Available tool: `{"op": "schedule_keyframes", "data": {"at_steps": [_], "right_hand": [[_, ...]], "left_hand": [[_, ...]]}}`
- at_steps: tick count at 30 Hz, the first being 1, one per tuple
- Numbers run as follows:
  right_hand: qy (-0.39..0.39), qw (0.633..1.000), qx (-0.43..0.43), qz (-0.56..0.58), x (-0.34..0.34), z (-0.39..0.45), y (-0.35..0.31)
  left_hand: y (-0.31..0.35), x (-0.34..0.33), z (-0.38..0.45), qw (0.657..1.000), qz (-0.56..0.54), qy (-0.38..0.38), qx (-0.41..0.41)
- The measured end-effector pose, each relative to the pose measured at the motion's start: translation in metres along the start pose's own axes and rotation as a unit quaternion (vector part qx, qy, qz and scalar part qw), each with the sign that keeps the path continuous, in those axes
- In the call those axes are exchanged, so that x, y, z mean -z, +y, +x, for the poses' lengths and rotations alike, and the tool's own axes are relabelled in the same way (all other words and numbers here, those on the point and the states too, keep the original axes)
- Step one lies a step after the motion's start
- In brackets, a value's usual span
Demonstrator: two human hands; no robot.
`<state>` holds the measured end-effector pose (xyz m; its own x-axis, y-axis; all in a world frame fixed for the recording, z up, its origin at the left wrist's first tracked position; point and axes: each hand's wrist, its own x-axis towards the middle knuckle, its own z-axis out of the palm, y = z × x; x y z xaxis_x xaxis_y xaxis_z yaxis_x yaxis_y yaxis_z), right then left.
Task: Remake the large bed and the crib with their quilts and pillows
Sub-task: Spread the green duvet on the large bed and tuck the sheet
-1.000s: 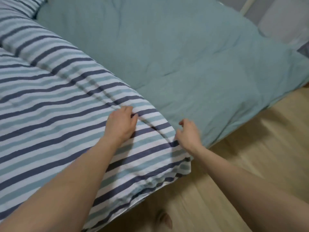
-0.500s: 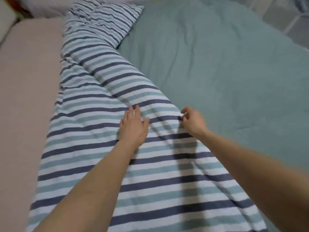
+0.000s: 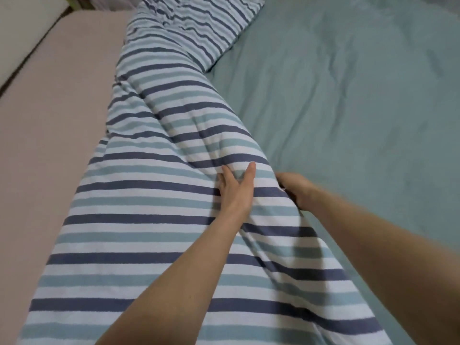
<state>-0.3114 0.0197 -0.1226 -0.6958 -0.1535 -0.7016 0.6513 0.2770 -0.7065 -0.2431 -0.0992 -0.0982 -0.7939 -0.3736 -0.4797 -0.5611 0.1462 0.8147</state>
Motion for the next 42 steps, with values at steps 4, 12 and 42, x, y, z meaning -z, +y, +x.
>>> {"op": "schedule_keyframes", "data": {"at_steps": [4,12,42], "right_hand": [[-0.147,0.983,-0.039,0.105,-0.007,0.014,-0.021],[-0.207,0.974,-0.039,0.087,-0.006,0.022,-0.052],[0.091,0.960,0.190,-0.185,0.115,0.078,-0.043]], "left_hand": [[-0.010,-0.003,0.007,0.999,0.026,0.032,0.009],[0.019,-0.016,0.022,0.991,-0.037,0.117,0.059],[-0.013,-0.070,0.077,0.872,0.481,0.071,-0.053]]}}
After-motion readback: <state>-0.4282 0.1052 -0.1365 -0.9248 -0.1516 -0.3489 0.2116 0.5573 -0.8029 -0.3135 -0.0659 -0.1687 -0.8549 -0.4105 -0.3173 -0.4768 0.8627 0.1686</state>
